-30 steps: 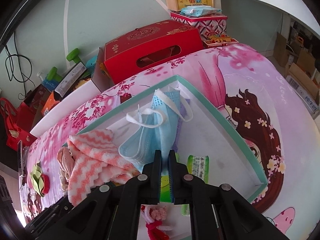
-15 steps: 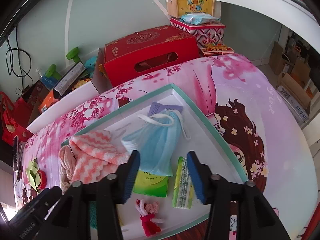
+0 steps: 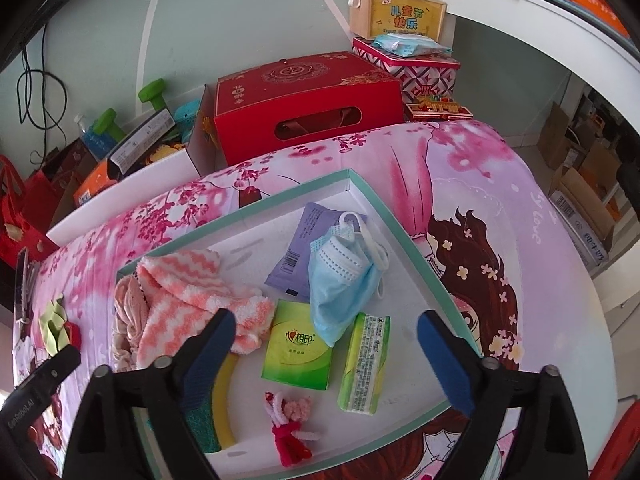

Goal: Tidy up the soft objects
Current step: 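Move both tools back over the green cloth and red ring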

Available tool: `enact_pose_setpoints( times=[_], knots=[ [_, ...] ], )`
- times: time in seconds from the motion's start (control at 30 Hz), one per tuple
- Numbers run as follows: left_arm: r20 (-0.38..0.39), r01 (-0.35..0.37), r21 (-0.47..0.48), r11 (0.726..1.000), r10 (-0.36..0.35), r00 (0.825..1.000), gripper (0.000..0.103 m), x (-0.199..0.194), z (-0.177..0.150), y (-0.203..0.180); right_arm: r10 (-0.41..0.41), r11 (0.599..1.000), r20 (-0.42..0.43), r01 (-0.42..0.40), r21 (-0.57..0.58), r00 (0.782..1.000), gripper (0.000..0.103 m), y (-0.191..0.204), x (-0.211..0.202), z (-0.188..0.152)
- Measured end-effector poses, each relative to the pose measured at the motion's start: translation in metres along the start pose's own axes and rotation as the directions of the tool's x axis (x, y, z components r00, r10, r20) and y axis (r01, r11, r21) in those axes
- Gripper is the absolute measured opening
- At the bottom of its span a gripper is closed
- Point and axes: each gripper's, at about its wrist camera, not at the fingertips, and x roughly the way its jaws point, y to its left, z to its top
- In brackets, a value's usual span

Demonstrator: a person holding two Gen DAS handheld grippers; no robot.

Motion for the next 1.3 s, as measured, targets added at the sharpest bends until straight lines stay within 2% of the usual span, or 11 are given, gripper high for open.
enact_pose_setpoints(
  times=[0.03, 0.07, 0.27, 0.57, 0.73, 1.0, 1.13, 1.3],
  knots=[
    [0.001, -0.008, -0.004, 1.0, 0.008, 1.0, 0.098, 0.001, 0.0, 0.002, -0.002, 1.0, 0.002, 0.002, -0.004, 1.0, 0.1, 0.001, 0.0, 0.0],
    [0.002, -0.016, -0.007, 1.0, 0.016, 1.0, 0.099, 0.002, 0.0, 0.003, -0.002, 1.0, 0.004, 0.002, -0.008, 1.0, 0.103, 0.001, -0.001, 0.0],
    [0.032, -0.088, -0.026, 0.996, 0.089, 0.996, 0.1, 0.0, 0.002, 0.012, -0.006, 1.0, 0.004, 0.007, -0.024, 1.0, 0.103, 0.005, -0.001, 0.0],
    [0.052, -0.095, -0.04, 0.995, 0.097, 0.994, 0.1, -0.009, 0.005, 0.02, -0.009, 0.999, 0.019, 0.01, -0.054, 1.0, 0.103, 0.019, -0.01, -0.002],
    [0.056, -0.094, -0.019, 0.995, 0.095, 0.994, 0.1, -0.018, 0.007, 0.021, 0.067, 0.994, 0.032, -0.064, -0.091, 0.997, 0.103, 0.041, -0.021, -0.005],
    [0.115, -0.16, -0.012, 0.987, 0.16, 0.98, 0.1, -0.043, 0.012, 0.037, 0.076, 0.981, 0.046, -0.066, -0.182, 0.996, 0.103, 0.077, -0.034, -0.016],
    [0.147, -0.205, -0.033, 0.978, 0.207, 0.967, 0.1, -0.056, 0.014, 0.049, 0.087, 0.977, 0.037, -0.078, -0.197, 0.996, 0.103, 0.088, -0.037, -0.023],
    [0.16, -0.212, -0.066, 0.975, 0.22, 0.962, 0.1, -0.066, 0.012, 0.064, 0.094, 0.969, 0.033, -0.084, -0.231, 0.995, 0.103, 0.103, -0.041, -0.032]
  ],
)
